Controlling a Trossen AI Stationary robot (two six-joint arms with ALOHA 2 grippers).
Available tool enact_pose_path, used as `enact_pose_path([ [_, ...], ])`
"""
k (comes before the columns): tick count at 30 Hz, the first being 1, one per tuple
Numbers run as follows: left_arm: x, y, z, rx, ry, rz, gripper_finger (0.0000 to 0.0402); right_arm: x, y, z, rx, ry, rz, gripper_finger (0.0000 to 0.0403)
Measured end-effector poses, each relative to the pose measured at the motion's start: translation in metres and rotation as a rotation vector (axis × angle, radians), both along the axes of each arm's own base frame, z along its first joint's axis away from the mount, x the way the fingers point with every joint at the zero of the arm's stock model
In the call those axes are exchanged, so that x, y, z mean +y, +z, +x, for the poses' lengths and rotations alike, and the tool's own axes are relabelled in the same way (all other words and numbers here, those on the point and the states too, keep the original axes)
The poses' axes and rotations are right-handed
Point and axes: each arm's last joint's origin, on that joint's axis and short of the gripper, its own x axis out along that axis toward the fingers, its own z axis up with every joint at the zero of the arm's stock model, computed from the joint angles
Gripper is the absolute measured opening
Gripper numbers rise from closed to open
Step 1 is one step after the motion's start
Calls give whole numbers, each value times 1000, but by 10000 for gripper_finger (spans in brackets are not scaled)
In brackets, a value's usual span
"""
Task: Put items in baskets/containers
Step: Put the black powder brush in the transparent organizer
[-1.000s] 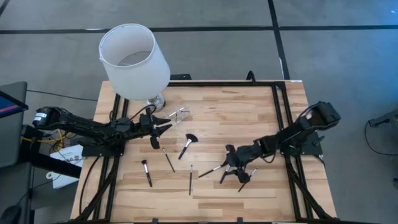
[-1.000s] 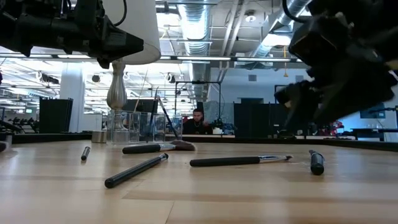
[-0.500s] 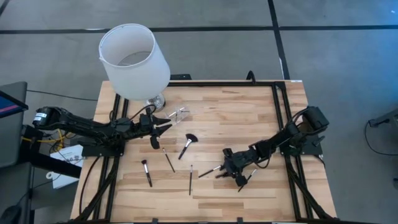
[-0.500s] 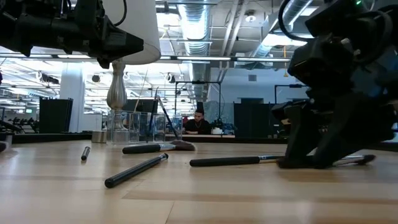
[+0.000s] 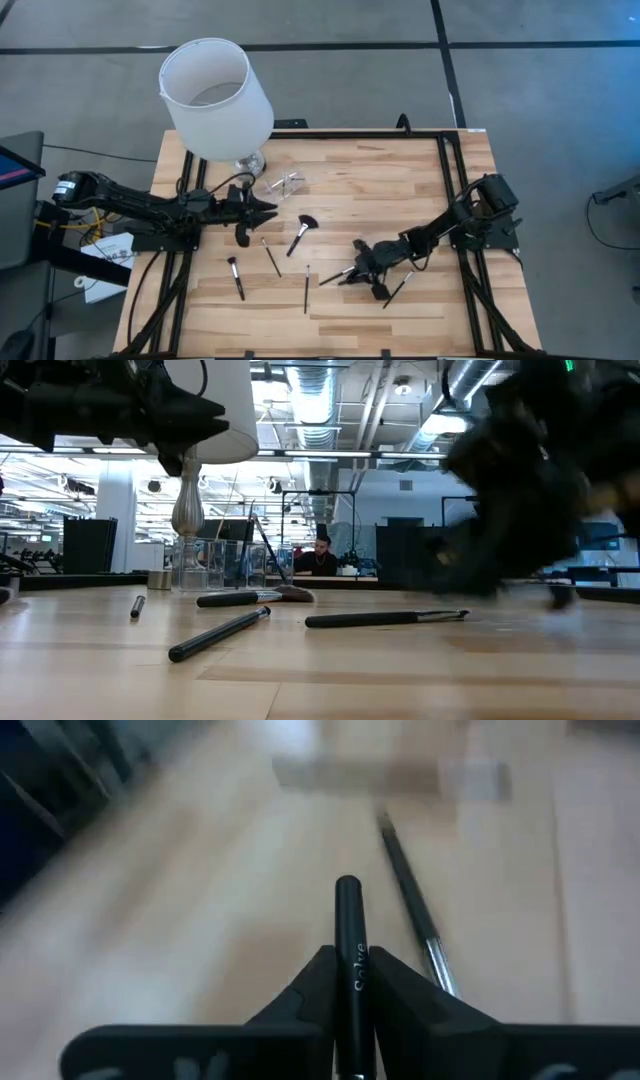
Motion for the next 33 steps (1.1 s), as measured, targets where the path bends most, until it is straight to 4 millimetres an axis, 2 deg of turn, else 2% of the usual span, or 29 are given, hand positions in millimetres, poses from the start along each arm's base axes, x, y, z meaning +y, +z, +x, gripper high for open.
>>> enact_pose_path([
  [3, -5, -1, 0, 3, -59, -46, 104, 5, 19, 20, -81, -4, 24, 33],
  [8, -18, -8, 2, 50, -133, -159, 104, 8, 49, 56, -109, 28, -105, 29],
  [14, -30, -24, 8, 159, -188, -236, 104, -13, 85, 92, 74, -2, -404, 39],
  [20, -33, -50, 16, 305, -193, -277, 104, -35, 119, 114, -24, 32, -494, 29],
  [25, -34, -51, 22, 246, -197, -285, 104, -49, 122, 118, -33, 29, -496, 37],
  [29, -30, -49, 26, 231, -173, -289, 104, -52, 124, 121, -75, 31, -513, 35],
  [33, -28, -43, 31, 207, -163, -293, 104, -49, 113, 128, -116, 60, -549, 29],
])
